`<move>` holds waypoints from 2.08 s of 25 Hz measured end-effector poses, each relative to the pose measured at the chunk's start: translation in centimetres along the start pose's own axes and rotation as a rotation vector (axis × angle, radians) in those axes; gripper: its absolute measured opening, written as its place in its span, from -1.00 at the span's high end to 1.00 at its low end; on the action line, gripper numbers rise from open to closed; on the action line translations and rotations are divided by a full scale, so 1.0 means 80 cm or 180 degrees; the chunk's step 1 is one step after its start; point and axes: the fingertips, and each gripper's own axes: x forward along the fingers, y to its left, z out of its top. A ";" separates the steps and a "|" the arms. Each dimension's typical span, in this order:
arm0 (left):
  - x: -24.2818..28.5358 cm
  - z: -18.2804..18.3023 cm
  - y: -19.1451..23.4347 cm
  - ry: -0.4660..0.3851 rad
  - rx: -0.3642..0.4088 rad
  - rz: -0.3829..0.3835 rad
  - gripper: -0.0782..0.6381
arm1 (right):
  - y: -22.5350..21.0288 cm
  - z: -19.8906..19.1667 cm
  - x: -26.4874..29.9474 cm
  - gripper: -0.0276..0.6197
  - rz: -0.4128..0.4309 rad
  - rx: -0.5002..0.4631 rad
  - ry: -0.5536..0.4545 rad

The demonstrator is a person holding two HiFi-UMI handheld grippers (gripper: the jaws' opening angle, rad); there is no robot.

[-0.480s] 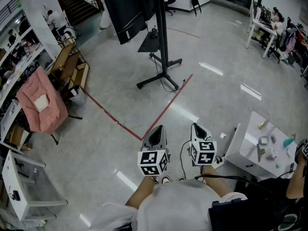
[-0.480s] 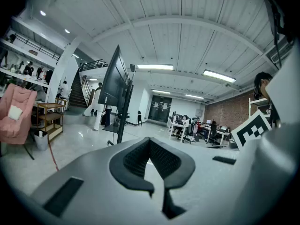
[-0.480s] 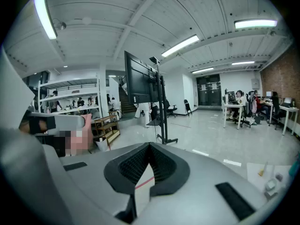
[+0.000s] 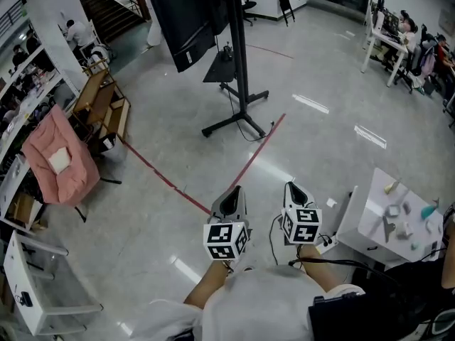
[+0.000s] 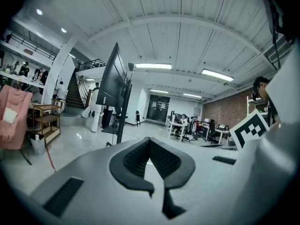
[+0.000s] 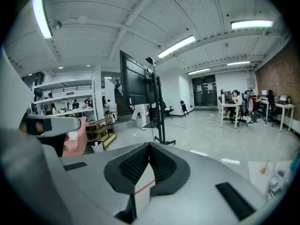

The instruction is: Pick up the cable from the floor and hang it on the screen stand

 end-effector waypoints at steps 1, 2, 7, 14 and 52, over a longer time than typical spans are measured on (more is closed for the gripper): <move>0.002 -0.001 0.004 0.0007 -0.0004 -0.0003 0.77 | 0.000 0.000 0.004 0.86 -0.0024 0.0024 -0.0012; 0.004 -0.003 0.009 0.0013 -0.0012 -0.0001 0.77 | 0.000 -0.001 0.008 0.86 -0.0038 0.0038 -0.0013; 0.022 -0.011 0.032 0.0066 -0.0098 0.0035 0.77 | -0.005 -0.013 0.034 0.86 -0.0079 0.0105 0.0123; 0.078 -0.020 0.072 0.0167 -0.0147 0.0140 0.77 | -0.028 -0.010 0.103 0.86 -0.0098 0.0157 0.0226; 0.471 0.045 0.208 0.0361 -0.0134 0.0387 0.77 | -0.198 0.114 0.494 0.86 -0.0078 0.0237 0.0461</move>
